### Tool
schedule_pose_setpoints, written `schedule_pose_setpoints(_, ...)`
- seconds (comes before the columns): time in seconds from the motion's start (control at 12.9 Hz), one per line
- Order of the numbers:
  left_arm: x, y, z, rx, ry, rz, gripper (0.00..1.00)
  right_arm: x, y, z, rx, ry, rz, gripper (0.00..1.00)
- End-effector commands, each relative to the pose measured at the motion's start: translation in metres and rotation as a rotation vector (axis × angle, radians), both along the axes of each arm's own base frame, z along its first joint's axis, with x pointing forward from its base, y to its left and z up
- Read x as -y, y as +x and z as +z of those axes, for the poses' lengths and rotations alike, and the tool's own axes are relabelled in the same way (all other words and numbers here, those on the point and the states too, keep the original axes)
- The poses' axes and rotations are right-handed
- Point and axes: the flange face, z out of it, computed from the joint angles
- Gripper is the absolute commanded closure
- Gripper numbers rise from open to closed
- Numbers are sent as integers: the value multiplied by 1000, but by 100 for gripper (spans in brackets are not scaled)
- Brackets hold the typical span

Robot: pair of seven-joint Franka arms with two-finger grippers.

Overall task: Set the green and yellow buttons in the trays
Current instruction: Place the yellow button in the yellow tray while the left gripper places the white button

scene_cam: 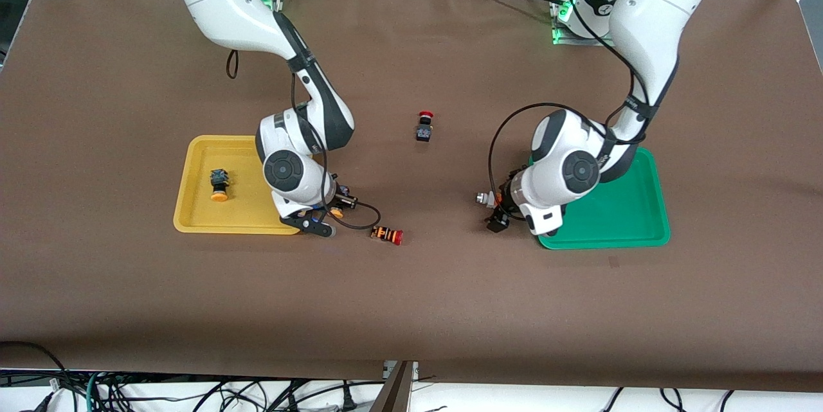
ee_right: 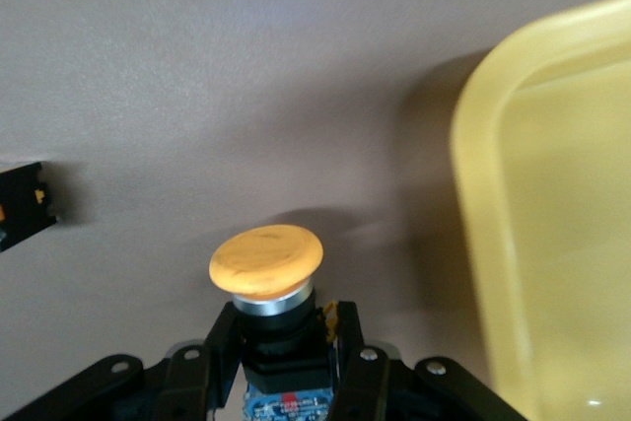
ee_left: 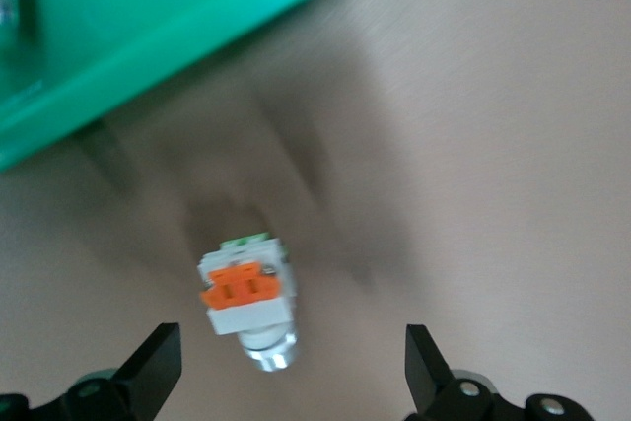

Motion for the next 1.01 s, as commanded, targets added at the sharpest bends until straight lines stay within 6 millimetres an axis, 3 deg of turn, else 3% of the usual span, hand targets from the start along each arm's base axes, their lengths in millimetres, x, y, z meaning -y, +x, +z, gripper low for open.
schedule_pose_setpoints(0.0,1,-28,-24,-61,62,21,0,71,16,30,-78,-41,157,100)
schedule_pose_setpoints(0.16,7,-28,-32,-41,109,28,0,124,17,20,-152,-49,283,100)
schedule_pose_setpoints(0.23,7,-26,-30,-37,107,36,25,134,9,15,-171,-46,306,100)
schedule_pose_setpoints(0.31,4,-23,-29,-21,103,30,68,146,0,4,-201,-53,293,100)
schedule_pose_setpoints(0.39,2,-21,-27,-16,103,27,86,156,-7,-6,-226,-55,297,100)
schedule_pose_setpoints(0.47,1,-20,-24,-11,101,29,90,164,-11,-12,-242,-49,304,93)
schedule_pose_setpoints(0.54,-1,-19,-21,-11,102,24,91,164,-11,-11,-248,-49,292,32)
schedule_pose_setpoints(0.62,-3,-15,-7,11,97,10,91,164,-7,-6,-237,-45,293,0)
schedule_pose_setpoints(0.7,-11,-10,11,15,102,7,91,168,5,11,-209,-46,295,0)
schedule_pose_setpoints(0.93,-53,14,73,-29,121,-56,91,182,41,94,-191,-16,283,0)
